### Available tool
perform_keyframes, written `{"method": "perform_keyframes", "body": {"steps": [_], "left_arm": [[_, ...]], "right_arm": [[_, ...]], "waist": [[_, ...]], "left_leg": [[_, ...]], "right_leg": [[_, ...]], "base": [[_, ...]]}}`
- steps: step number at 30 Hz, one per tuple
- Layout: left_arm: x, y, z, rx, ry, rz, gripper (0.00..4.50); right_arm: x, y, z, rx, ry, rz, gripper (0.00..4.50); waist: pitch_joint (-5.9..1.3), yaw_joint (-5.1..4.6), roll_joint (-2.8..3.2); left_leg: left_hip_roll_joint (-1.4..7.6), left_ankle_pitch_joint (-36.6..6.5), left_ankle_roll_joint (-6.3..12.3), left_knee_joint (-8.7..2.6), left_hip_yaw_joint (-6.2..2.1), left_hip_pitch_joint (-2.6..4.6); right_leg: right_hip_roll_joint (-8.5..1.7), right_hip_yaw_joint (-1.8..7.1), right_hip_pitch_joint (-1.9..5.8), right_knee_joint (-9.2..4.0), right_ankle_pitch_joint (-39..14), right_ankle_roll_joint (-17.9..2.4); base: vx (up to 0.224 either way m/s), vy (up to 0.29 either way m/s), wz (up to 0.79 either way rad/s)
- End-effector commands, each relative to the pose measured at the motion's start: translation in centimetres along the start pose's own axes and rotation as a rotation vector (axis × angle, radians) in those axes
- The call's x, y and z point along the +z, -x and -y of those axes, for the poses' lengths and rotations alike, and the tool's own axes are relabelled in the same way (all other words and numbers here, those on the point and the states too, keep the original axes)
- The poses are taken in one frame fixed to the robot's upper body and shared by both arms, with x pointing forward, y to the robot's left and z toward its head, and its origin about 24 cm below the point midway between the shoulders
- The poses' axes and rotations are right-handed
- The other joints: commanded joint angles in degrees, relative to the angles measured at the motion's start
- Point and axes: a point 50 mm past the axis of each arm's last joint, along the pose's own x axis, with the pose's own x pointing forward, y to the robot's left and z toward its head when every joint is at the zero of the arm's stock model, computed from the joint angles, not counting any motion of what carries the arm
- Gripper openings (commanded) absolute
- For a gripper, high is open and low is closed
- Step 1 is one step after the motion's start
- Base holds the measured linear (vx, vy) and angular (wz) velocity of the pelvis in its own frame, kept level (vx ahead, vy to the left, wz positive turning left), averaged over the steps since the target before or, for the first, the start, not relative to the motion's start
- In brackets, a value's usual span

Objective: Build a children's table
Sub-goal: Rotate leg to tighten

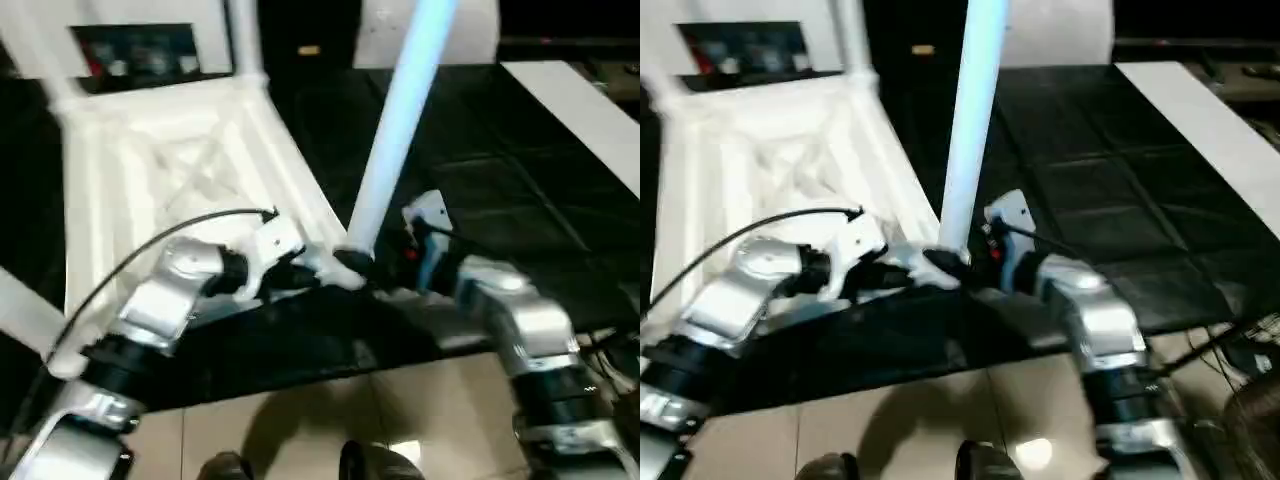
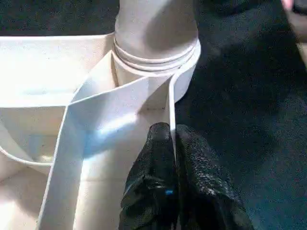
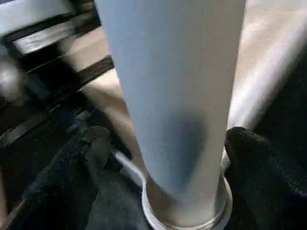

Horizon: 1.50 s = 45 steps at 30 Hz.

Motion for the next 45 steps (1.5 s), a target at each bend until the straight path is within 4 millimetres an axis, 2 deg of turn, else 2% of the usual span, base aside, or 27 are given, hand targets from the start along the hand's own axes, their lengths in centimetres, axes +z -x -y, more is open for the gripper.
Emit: {"method": "perform_keyframes", "body": {"steps": [1,4,9,10,13,17,21,28,29,33,34,37,38,40,41,43,44,45], "left_arm": [[-0.2,-0.5,1.2,-0.163,-0.073,-0.037,0.0],[-0.4,0.0,1.4,-0.245,-0.113,-0.047,0.0],[-0.1,0.3,1.5,-0.323,-0.157,-0.05,0.0],[-0.1,0.2,1.5,-0.33,-0.165,-0.053,0.0],[0.1,0.2,1.5,-0.352,-0.178,-0.057,0.0],[-0.1,0.0,1.5,-0.364,-0.193,-0.062,0.0],[-0.2,0.0,1.3,-0.359,-0.195,-0.066,0.0],[-0.5,0.1,1.1,-0.342,-0.191,-0.077,0.0],[-0.5,0.1,1.0,-0.332,-0.184,-0.076,0.0],[-0.6,0.1,0.9,-0.305,-0.161,-0.063,0.0],[-0.5,0.0,0.9,-0.282,-0.143,-0.053,0.0],[-0.3,-0.1,0.8,-0.231,-0.102,-0.029,0.0],[0.1,-0.3,0.8,-0.192,-0.068,0.003,0.0],[0.3,-0.5,0.8,-0.176,-0.053,0.018,0.0],[0.6,-0.7,1.0,-0.149,-0.026,0.041,0.0],[1.1,-1.4,1.2,-0.102,0.016,0.067,0.0],[1.3,-1.7,1.3,-0.083,0.033,0.075,0.0],[1.4,-1.9,1.4,-0.072,0.043,0.078,0.0]], "right_arm": [[0.4,0.5,-0.4,0.142,0.059,-0.011,4.14],[0.3,1.2,-0.6,0.263,0.103,-0.047,4.14],[0.2,1.7,-1.0,0.451,0.082,-0.095,4.14],[0.2,1.8,-1.0,0.468,0.078,-0.1,3.98],[0.0,1.7,-0.8,0.492,0.058,-0.114,3.69],[0.0,1.4,-0.5,0.524,0.037,-0.115,3.34],[0.0,1.3,-0.7,0.562,0.032,-0.117,2.98],[-0.3,1.2,-0.8,0.599,0.021,-0.127,2.51],[-0.3,1.2,-0.8,0.601,0.019,-0.126,2.36],[-0.3,1.1,-0.9,0.597,0.006,-0.113,2.16],[-0.2,1.0,-1.0,0.581,-0.01,-0.094,2.13],[0.0,0.7,-1.2,0.54,-0.042,-0.052,2.1],[0.2,0.2,-1.4,0.486,-0.062,-0.025,2.09],[0.2,0.0,-1.5,0.458,-0.066,-0.015,2.09],[0.2,-0.5,-1.7,0.406,-0.076,0.004,2.09],[0.1,-1.7,-2.0,0.273,-0.106,0.015,2.09],[0.0,-2.3,-2.1,0.22,-0.13,0.025,2.09],[0.0,-2.6,-2.2,0.192,-0.145,0.031,2.09]], "waist": [[-4.36,0.12,0.22],[-4.48,0.57,0.21],[-4.69,1.31,0.09],[-4.79,1.5,-0.12],[-4.82,1.79,-0.18],[-4.84,2.33,-0.27],[-4.83,2.41,-0.49],[-5.0,2.5,-0.5],[-4.81,2.51,-0.36],[-4.85,2.54,-0.46],[-4.61,2.52,-0.28],[-4.5,2.48,-0.42],[-4.22,2.36,-0.27],[-4.18,2.14,-0.41],[-4.13,1.95,-0.47],[-3.71,1.76,-0.38],[-3.63,1.04,-0.53],[-3.71,0.76,-0.52]], "left_leg": [[0.98,-7.1,5.12,-3.01,0.6,0.55],[1.05,-6.8,4.96,-2.92,0.64,0.6],[1.16,-6.6,5.12,-2.73,0.67,0.64],[1.17,-6.5,5.17,-2.65,0.69,0.55],[1.21,-6.5,4.79,-2.55,0.67,0.49],[1.2,-8.3,3.41,-2.48,0.6,0.56],[1.06,-9.0,2.89,-2.43,0.55,0.47],[1.06,-7.5,3.27,-2.32,0.53,0.34],[1.06,-7.6,3.29,-2.35,0.53,0.3],[1.04,-8.1,3.21,-2.36,0.54,0.38],[1.04,-8.3,3.14,-2.41,0.52,0.34],[1.05,-8.8,2.83,-2.51,0.47,0.34],[0.99,-9.6,2.42,-2.65,0.38,0.28],[0.85,-10.5,1.93,-2.65,0.29,0.26],[0.84,-10.7,1.67,-2.74,0.26,0.21],[0.83,-11.3,1.33,-2.9,0.24,0.19],[0.59,-12.1,0.39,-3.13,-0.07,-0.21],[0.5,-12.3,0.13,-3.1,-0.17,-0.17]], "right_leg": [[-3.38,2.34,4.02,-3.0,-8.5,-13.6],[-3.54,2.4,3.99,-2.89,-8.9,-13.9],[-3.54,2.29,4.07,-2.65,-9.1,-14.5],[-3.6,2.25,4.13,-2.56,-9.2,-14.6],[-3.67,2.25,4.05,-2.59,-10.3,-14.4],[-3.67,2.26,3.84,-2.84,-14.5,-13.1],[-3.73,2.28,3.84,-3.0,-16.6,-12.0],[-3.65,2.18,3.87,-2.68,-14.7,-12.2],[-3.63,2.19,3.77,-2.69,-14.7,-12.2],[-3.66,2.18,3.81,-2.83,-15.8,-11.9],[-3.63,2.2,3.7,-2.88,-16.1,-11.9],[-3.62,2.22,3.74,-3.02,-17.2,-11.5],[-3.68,2.22,3.67,-3.29,-19.4,-10.6],[-3.59,2.18,3.55,-3.5,-21.4,-10.0],[-3.57,2.2,3.65,-3.56,-22.4,-9.3],[-3.51,2.27,3.37,-3.83,-24.0,-8.7],[-3.51,1.97,3.54,-4.08,-27.8,-6.9],[-3.59,1.9,3.51,-4.2,-29.0,-6.3]], "base": [[0.0,0.0,0.0],[0.0,0.0,0.0],[0.0,0.0,0.0],[0.0,0.0,0.0],[0.0,0.0,0.0],[0.0,0.0,0.0],[0.0,0.0,0.0],[0.0,0.0,0.0],[0.0,0.0,0.0],[0.0,0.0,0.0],[0.0,0.0,0.0],[0.0,0.0,0.0],[0.0,0.0,0.0],[0.0,0.0,0.0],[0.0,0.0,0.0],[0.0,0.0,0.0],[0.0,0.0,0.0],[0.0,0.0,0.0]]}}
